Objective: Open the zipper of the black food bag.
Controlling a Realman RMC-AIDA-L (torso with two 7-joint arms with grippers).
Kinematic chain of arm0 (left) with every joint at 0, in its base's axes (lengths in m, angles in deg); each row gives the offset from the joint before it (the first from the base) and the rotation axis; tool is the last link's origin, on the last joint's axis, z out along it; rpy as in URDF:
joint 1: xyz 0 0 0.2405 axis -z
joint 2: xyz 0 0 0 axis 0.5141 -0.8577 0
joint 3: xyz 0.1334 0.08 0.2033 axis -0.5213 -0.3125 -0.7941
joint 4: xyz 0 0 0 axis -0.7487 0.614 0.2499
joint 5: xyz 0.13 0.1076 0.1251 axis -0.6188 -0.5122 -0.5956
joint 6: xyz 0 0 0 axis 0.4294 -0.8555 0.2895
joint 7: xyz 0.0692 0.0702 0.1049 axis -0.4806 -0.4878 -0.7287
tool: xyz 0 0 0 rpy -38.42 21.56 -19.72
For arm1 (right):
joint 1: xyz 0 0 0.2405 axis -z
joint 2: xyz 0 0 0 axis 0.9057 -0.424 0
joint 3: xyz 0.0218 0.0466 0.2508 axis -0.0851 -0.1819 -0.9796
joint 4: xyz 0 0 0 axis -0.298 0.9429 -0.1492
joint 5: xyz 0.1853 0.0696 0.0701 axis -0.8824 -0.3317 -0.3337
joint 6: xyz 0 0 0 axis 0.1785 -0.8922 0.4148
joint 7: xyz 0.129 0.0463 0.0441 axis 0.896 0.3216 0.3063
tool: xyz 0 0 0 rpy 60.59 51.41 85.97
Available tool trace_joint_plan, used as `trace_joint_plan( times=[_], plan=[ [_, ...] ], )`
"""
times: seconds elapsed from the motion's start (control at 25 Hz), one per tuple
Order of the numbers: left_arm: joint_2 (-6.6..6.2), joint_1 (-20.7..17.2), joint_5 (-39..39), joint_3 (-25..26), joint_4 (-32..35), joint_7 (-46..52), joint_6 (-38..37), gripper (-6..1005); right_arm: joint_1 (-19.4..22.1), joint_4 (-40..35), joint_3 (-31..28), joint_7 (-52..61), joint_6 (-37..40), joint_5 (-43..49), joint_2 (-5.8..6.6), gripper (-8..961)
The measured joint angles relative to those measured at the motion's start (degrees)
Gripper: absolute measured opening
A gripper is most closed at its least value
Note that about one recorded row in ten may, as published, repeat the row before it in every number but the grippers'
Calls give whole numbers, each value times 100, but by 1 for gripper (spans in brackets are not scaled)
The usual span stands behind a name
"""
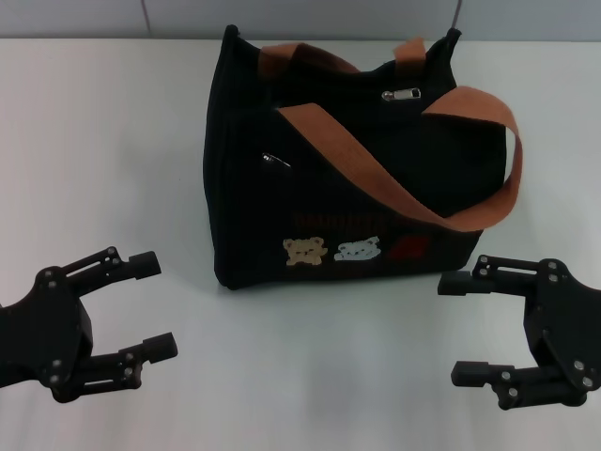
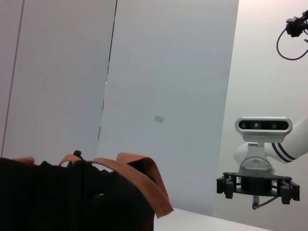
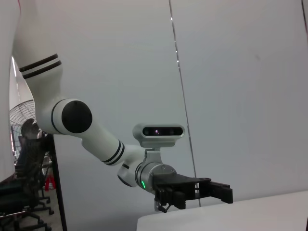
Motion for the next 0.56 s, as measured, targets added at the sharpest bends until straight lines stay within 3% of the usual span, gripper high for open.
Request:
trace_joint_plan(
  times=[0.56],
  plan=[
    [38, 39, -8, -11, 0, 15, -13, 855, -11, -15, 18, 38, -13, 23, 3, 777]
  ],
)
